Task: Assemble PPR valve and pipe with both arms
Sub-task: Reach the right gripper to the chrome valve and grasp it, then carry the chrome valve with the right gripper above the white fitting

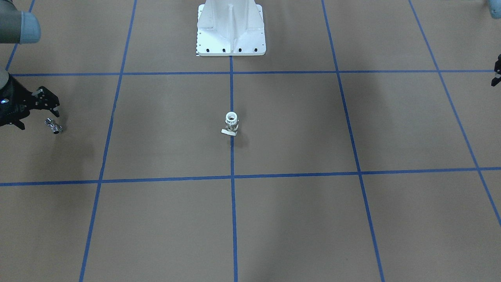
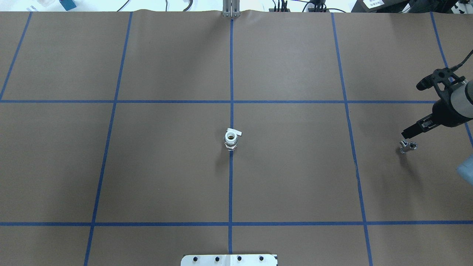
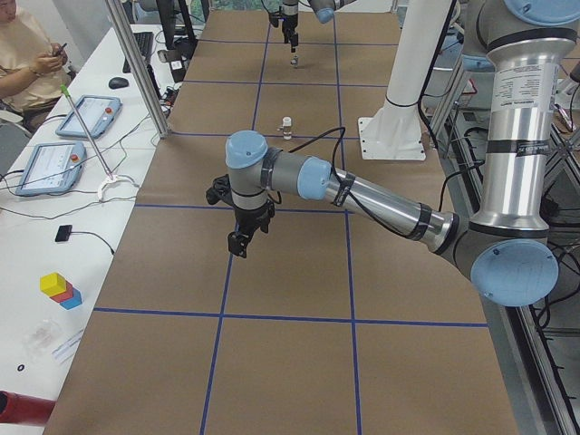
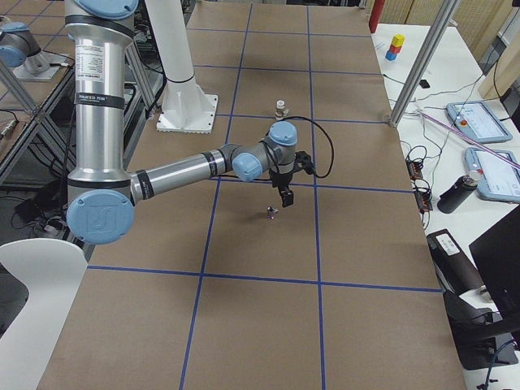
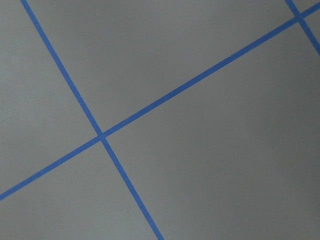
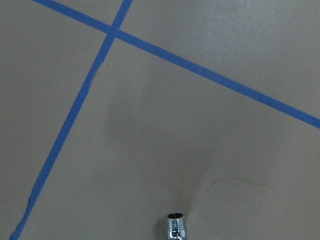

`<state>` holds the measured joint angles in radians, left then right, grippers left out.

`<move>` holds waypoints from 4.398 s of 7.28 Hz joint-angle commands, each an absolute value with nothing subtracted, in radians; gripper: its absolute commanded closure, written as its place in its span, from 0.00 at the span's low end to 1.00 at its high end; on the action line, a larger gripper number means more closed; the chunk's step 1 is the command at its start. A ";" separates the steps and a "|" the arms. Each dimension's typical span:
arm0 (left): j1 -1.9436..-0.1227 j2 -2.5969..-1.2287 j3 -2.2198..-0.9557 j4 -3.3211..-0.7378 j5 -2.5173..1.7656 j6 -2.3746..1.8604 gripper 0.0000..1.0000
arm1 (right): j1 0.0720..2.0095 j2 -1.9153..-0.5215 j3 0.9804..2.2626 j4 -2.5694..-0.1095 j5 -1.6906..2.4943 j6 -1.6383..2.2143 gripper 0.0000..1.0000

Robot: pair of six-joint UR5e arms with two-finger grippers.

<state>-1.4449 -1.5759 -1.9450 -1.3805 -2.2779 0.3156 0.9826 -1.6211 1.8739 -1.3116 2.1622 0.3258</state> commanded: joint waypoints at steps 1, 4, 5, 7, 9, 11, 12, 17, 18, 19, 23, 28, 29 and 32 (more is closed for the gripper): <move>-1.445 -1.575 -1.947 -1.381 -2.278 0.314 0.00 | 0.968 -1.624 1.862 -1.312 2.158 0.327 0.00; -1.445 -1.575 -1.945 -1.381 -2.278 0.314 0.00 | 0.968 -1.652 1.818 -1.201 2.158 0.331 0.01; -1.445 -1.575 -1.947 -1.381 -2.278 0.314 0.00 | 0.953 -1.654 1.763 -1.072 2.158 0.438 0.01; -1.443 -1.575 -1.945 -1.381 -2.278 0.314 0.00 | 0.917 -1.673 1.735 -0.951 2.146 0.515 0.02; -1.443 -1.575 -1.944 -1.381 -2.278 0.314 0.00 | 0.917 -1.701 1.736 -0.953 2.115 0.509 0.13; -1.443 -1.575 -1.945 -1.381 -2.278 0.314 0.00 | 0.907 -1.715 1.740 -0.953 2.114 0.509 0.25; -1.443 -1.575 -1.945 -1.381 -2.278 0.314 0.00 | 0.897 -1.712 1.740 -0.953 2.114 0.515 0.30; -1.443 -1.575 -1.945 -1.381 -2.278 0.313 0.00 | 0.894 -1.712 1.749 -0.953 2.117 0.515 1.00; -1.443 -1.575 -1.944 -1.381 -2.278 0.313 0.00 | 0.894 -1.712 1.765 -0.959 2.118 0.515 1.00; -1.443 -1.575 -1.944 -1.381 -2.278 0.313 0.00 | 0.896 -1.712 1.799 -0.969 2.128 0.517 1.00; -1.457 -1.575 -1.879 -1.381 -2.278 0.317 0.00 | 0.900 -1.478 1.946 -1.323 2.131 0.641 1.00; -1.565 -1.577 -1.810 -1.382 -2.281 0.318 0.00 | 0.760 -0.992 1.944 -1.643 2.117 1.099 1.00; -1.563 -1.575 -1.807 -1.382 -2.281 0.316 0.00 | 0.714 -0.933 1.921 -1.664 2.064 1.153 1.00; -1.563 -1.571 -1.805 -1.382 -2.281 0.318 0.00 | 0.617 -0.776 1.832 -1.779 1.947 1.267 1.00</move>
<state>-1.5627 -1.5746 -1.8055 -1.3821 -2.2810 0.3170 0.6619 -0.8184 1.8535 -1.7484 1.9969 1.2162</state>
